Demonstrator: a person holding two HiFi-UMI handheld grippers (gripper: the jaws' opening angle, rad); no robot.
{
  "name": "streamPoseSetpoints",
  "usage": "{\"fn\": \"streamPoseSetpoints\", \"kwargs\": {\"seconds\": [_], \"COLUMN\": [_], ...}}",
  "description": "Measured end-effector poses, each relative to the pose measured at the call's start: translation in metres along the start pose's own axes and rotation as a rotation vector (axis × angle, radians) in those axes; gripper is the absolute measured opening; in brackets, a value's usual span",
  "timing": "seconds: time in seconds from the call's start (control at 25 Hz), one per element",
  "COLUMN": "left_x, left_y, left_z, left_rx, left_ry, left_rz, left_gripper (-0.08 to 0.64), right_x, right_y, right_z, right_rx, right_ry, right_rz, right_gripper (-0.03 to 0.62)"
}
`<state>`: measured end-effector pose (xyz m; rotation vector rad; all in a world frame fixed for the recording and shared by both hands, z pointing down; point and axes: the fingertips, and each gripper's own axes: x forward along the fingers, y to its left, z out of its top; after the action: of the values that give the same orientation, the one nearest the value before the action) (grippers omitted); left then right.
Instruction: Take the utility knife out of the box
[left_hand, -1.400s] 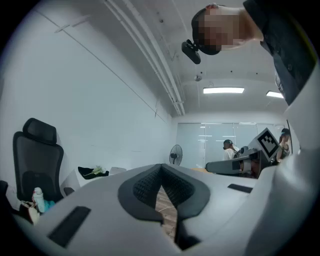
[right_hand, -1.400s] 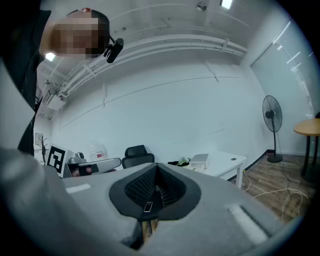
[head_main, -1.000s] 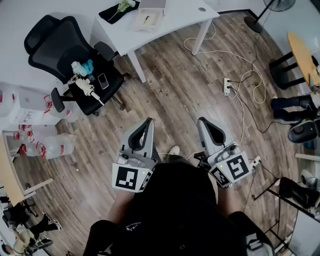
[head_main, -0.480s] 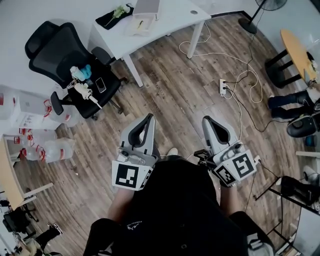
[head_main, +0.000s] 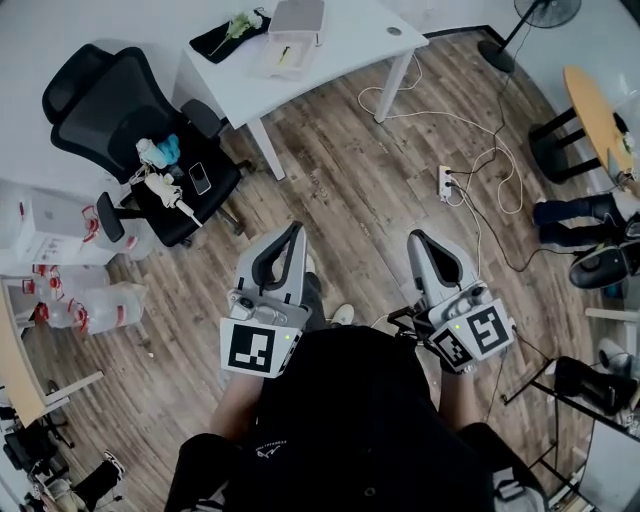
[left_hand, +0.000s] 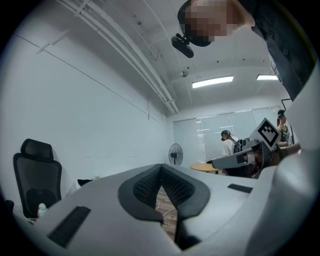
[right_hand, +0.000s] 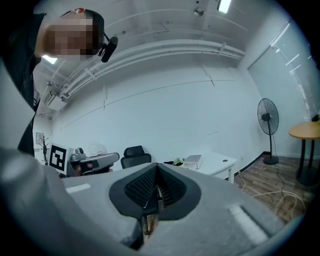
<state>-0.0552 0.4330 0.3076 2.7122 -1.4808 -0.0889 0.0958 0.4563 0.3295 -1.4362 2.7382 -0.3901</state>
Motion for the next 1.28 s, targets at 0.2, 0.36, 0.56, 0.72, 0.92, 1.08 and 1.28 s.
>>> {"fn": "streamPoseSetpoints", "kwargs": {"seconds": [0.2, 0.36, 0.56, 0.72, 0.92, 1.08, 1.28], "left_x": [0.026, 0.046, 0.074, 0.084, 0.094, 0.093, 0.092], "left_y": [0.044, 0.074, 0.116, 0.139, 0.172, 0.188, 0.199], "left_z": [-0.002, -0.001, -0.008, 0.002, 0.006, 0.005, -0.001], "left_rx": [0.025, -0.007, -0.01, -0.052, -0.065, -0.02, -0.017], "left_ry": [0.002, -0.006, 0.004, -0.02, -0.035, -0.02, -0.004], "left_rz": [-0.004, -0.01, -0.03, -0.059, -0.062, -0.058, -0.034], "left_gripper": [0.005, 0.005, 0.005, 0.005, 0.005, 0.005, 0.005], "right_x": [0.046, 0.082, 0.128, 0.16, 0.19, 0.206, 0.225], "right_y": [-0.004, -0.009, -0.008, -0.007, 0.003, 0.008, 0.006], "right_z": [0.016, 0.024, 0.033, 0.03, 0.027, 0.029, 0.031], "right_rx": [-0.005, -0.005, -0.053, -0.065, -0.087, -0.074, -0.076], "right_ry": [-0.026, -0.042, -0.041, -0.02, -0.006, -0.01, -0.006], "right_rz": [-0.005, -0.014, -0.038, -0.065, -0.062, -0.052, -0.029], "right_gripper": [0.004, 0.003, 0.003, 0.003, 0.003, 0.004, 0.004]}}
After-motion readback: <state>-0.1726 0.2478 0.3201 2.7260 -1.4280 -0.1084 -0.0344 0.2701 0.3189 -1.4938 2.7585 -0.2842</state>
